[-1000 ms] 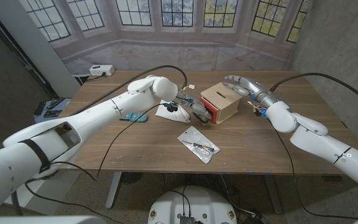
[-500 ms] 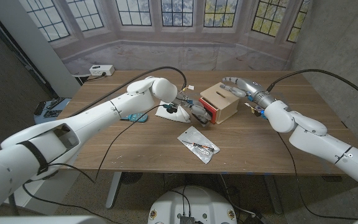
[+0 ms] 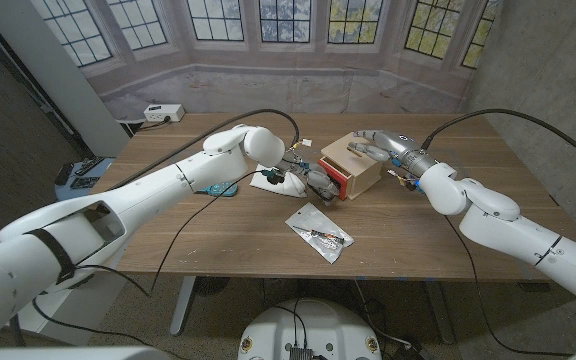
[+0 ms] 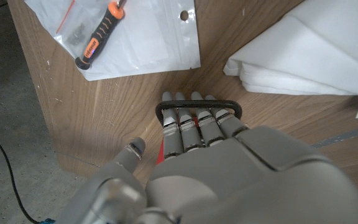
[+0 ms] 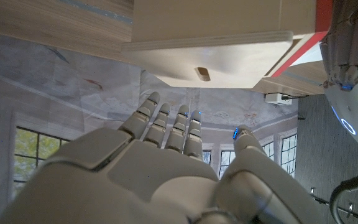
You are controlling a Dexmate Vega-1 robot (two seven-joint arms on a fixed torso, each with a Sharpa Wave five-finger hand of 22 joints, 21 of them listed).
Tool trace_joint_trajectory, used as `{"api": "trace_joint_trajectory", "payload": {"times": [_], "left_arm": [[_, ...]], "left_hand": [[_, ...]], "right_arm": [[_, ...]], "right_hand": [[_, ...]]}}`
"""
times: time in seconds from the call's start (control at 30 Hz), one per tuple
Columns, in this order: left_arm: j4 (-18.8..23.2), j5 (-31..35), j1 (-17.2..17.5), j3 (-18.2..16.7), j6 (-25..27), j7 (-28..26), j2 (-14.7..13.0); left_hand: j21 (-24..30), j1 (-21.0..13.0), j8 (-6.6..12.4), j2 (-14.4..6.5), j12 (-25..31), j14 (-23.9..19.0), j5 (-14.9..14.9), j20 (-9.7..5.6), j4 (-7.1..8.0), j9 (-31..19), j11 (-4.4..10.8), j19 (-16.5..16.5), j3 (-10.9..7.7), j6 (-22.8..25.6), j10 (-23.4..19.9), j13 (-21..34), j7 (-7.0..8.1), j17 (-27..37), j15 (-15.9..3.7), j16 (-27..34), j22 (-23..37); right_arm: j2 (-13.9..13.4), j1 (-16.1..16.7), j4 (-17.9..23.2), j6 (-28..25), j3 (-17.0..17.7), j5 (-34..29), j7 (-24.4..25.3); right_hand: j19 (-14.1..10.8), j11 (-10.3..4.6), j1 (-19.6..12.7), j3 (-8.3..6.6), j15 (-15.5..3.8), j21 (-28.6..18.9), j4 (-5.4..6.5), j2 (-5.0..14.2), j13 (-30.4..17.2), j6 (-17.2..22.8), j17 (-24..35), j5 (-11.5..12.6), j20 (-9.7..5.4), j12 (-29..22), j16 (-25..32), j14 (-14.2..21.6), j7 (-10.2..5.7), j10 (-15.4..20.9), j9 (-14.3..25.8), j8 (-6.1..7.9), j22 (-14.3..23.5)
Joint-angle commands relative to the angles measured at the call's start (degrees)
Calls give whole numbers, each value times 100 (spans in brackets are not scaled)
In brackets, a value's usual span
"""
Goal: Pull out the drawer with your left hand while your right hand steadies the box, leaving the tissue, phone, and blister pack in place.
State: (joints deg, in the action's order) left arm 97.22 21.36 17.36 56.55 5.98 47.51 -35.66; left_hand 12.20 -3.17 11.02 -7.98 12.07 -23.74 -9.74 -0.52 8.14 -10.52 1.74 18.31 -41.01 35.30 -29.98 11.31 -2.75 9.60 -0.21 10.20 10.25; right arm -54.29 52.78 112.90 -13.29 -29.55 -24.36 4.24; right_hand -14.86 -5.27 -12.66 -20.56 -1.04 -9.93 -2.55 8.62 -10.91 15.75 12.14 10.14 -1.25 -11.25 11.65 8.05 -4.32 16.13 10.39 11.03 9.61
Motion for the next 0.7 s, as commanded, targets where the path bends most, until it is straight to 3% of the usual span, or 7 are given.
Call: {"api": "trace_joint_trajectory", "payload": {"times": [0.03, 0.43, 0.57, 0.7], "left_arm": [[88, -25, 48, -34, 49, 3, -74], [137, -53, 68, -55, 80, 25, -99], [148, -56, 75, -57, 84, 24, -102], [146, -72, 85, -61, 86, 19, -101]], "left_hand": [[-18, 39, 6, -22, -4, -58, -20, -14, 2, -34, -40, -6, -61, 2, -27, 30, -19, 18, 13, 18, 15], [-19, 43, 3, -19, -5, -63, -19, -16, 5, -34, -14, -5, -69, -7, -25, 31, -20, 19, 12, 19, 15], [-21, 45, 5, -17, -5, -70, -19, -16, 6, -35, -22, -8, -72, -2, -26, 31, -20, 19, 16, 21, 15], [-20, 47, 4, -16, 0, -72, -19, -15, 7, -35, -28, -5, -74, -5, -39, 31, -9, 20, 17, 22, 15]], "right_arm": [[2, -170, 228, -412, -251, -300, -430], [7, -333, 254, -570, -386, -339, -835], [5, -393, 236, -574, -411, -277, -977], [22, -432, 220, -611, -437, -256, -1042]], "right_hand": [[113, -31, 112, 30, 13, 23, 72, -20, 7, -7, 18, 45, -3, 27, -15, -97, -60, -3, 16, -5, 7], [354, -24, 327, 106, 70, 24, 219, -53, 16, -42, 30, 61, 12, 53, -39, -252, -48, -57, 15, -17, 7], [539, -1, 571, 191, 72, 13, 405, -50, 19, -53, 42, 96, -48, 55, -43, -373, -11, -73, 19, -14, 10], [592, -2, 662, 222, 74, 5, 478, -48, 19, -63, 45, 111, -65, 63, -43, -414, -7, -99, 19, -16, 10]]}}
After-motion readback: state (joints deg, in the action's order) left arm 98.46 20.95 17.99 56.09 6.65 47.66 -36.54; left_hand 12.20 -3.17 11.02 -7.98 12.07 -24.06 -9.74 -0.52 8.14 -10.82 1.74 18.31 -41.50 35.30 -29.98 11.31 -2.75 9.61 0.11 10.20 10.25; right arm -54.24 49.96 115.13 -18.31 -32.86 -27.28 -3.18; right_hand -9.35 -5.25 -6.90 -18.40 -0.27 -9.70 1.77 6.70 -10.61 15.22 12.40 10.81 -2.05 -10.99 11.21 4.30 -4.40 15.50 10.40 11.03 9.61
